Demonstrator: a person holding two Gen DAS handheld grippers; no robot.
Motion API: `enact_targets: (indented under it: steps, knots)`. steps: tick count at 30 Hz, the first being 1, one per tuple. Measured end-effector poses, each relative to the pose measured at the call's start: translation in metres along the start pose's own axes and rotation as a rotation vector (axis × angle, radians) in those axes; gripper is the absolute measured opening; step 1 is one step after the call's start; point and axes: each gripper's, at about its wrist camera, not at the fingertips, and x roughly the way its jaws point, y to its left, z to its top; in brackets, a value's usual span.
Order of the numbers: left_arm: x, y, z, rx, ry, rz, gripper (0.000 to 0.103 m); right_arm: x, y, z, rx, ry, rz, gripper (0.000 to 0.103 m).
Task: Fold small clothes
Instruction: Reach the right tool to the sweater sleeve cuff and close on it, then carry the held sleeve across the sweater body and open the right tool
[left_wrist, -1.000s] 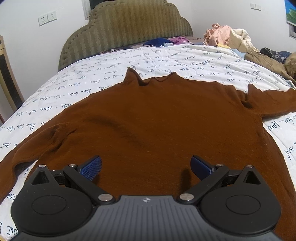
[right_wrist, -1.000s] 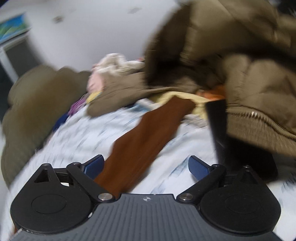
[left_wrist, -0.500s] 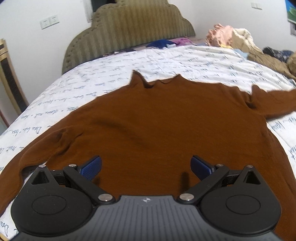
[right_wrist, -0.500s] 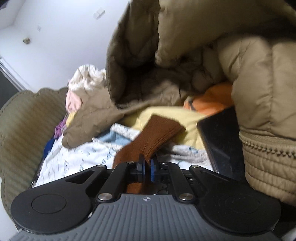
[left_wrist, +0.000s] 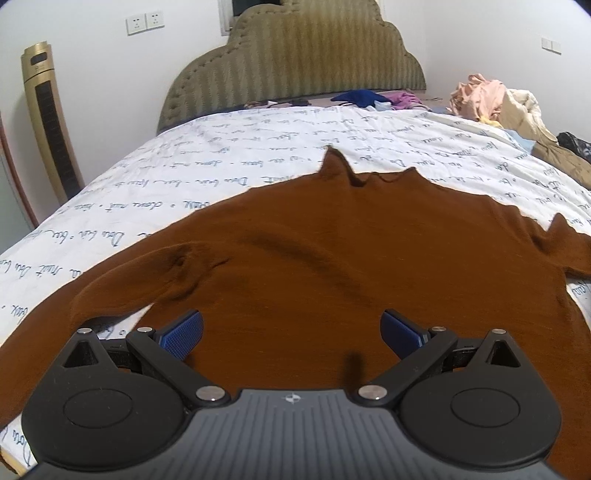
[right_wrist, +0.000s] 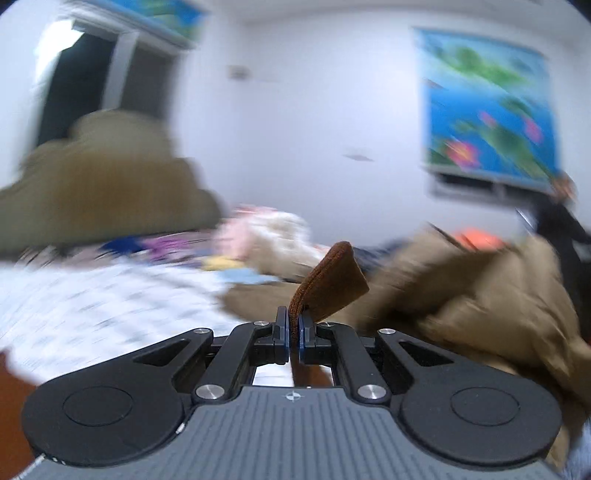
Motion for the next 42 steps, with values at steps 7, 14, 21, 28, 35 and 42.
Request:
enact_targets:
  steps: [7, 14, 21, 28, 35, 42]
  knots:
    - [0.000, 0.015, -0.004, -0.024, 0.009, 0.021, 0.103, -0.020, 0.120, 0.004, -0.157, 0.031, 0.299, 0.009]
    - [0.000, 0.031, -0.012, -0.041, 0.021, 0.042, 0.103, -0.052, 0.218, 0.005, -0.286, 0.081, 0.478, 0.009]
    - [-0.001, 0.047, -0.015, -0.083, 0.030, 0.044, 0.103, -0.061, 0.285, 0.000, -0.315, 0.134, 0.563, 0.009]
    - [-0.001, 0.050, -0.019, -0.091, 0.036, 0.052, 0.103, -0.066, 0.330, 0.000, -0.326, 0.158, 0.627, 0.009]
    - [0.000, 0.057, -0.022, -0.105, 0.047, 0.054, 0.103, -0.074, 0.366, -0.003, -0.359, 0.170, 0.674, 0.009]
    - [-0.003, 0.066, -0.023, -0.123, 0.043, 0.066, 0.103, -0.075, 0.351, -0.003, -0.238, 0.281, 0.795, 0.038]
